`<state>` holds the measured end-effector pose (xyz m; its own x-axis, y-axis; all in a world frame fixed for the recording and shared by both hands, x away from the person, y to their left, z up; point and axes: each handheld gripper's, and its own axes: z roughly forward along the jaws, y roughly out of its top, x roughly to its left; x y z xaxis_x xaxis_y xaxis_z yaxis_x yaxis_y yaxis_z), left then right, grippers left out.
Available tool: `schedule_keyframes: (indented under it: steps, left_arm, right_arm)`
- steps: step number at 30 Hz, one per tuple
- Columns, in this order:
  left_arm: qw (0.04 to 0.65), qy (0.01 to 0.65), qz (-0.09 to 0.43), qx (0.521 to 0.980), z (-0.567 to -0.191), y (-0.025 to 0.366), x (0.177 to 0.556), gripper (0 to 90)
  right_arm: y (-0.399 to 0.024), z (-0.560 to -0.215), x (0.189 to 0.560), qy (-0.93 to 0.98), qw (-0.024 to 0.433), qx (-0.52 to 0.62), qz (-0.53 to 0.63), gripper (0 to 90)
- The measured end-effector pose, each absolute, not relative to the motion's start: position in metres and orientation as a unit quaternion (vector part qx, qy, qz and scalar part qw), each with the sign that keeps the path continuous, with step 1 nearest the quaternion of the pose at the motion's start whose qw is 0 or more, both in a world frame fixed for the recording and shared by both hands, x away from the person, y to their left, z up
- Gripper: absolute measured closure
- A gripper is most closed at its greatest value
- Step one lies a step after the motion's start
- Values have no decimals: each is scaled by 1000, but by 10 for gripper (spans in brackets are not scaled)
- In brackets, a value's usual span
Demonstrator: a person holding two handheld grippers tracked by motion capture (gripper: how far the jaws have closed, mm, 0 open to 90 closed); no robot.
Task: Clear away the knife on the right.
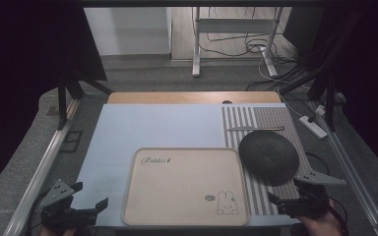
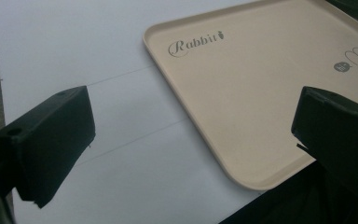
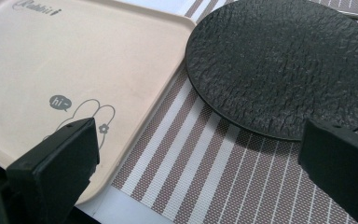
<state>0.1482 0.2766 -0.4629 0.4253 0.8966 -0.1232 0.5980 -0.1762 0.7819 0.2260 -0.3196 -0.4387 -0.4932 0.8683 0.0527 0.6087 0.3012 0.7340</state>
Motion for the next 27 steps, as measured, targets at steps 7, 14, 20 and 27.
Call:
schedule_keyframes:
  steps: [7, 14, 20, 27]
  left_arm:
    - [405, 504, 184, 741, -463, 278, 148, 0]
    - [403, 504, 182, 742, -463, 278, 148, 0]
    - [407, 505, 179, 740, -463, 279, 148, 0]
    - [406, 506, 180, 739, -464, 279, 148, 0]
  right_arm:
    - [-318, -439, 226, 789, 180, 467, 355, 0]
    - [-319, -439, 227, 788, 178, 471, 355, 0]
    - [-318, -439, 227, 791, 178, 471, 349, 0]
    - [-317, -438, 229, 796, 183, 463, 345, 0]
